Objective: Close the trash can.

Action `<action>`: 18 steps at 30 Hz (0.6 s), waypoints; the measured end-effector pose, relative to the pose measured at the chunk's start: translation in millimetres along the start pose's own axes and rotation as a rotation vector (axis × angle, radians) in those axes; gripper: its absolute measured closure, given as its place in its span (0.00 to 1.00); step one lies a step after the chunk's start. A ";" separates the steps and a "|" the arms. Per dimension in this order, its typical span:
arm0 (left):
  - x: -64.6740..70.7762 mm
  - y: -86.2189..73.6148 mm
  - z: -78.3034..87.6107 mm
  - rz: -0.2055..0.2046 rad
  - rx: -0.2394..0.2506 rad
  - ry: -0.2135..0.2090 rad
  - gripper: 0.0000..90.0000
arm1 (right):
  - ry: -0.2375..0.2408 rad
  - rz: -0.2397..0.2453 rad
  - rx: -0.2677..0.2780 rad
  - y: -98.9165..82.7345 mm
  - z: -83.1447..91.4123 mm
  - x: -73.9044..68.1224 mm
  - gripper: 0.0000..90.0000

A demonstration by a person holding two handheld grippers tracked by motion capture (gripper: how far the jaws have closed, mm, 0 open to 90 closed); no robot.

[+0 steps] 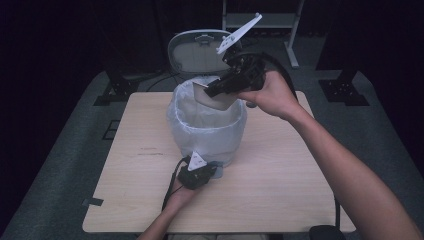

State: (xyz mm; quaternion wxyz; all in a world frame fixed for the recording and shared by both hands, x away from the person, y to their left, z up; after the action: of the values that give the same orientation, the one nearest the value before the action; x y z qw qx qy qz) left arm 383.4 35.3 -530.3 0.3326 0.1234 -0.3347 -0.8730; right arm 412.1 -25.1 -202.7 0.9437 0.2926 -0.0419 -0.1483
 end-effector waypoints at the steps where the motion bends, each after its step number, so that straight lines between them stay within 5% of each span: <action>1: 0.0 -0.1 0.0 0.000 0.000 0.000 0.85 | -0.003 0.004 -0.001 0.1 -1.1 1.4 0.93; 18: 0.1 0.0 0.0 0.000 0.000 -0.001 0.85 | 0.004 -0.003 -0.029 4.4 -23.3 9.0 0.93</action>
State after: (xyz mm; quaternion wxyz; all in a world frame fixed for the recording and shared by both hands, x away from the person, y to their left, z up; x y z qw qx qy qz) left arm 383.3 35.3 -530.3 0.3324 0.1232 -0.3348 -0.8731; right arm 425.7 -11.9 -219.6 0.9477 0.2793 -0.0373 -0.1497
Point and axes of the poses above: each handheld gripper's, and its own axes: z roughly backward along the jaws, y roughly out of its top, x roughly to its right, the point moved 9 cm from there along -z, roughly forward along the jaws, and after that the axes turned 14 degrees about -x, right-handed, at the moved point
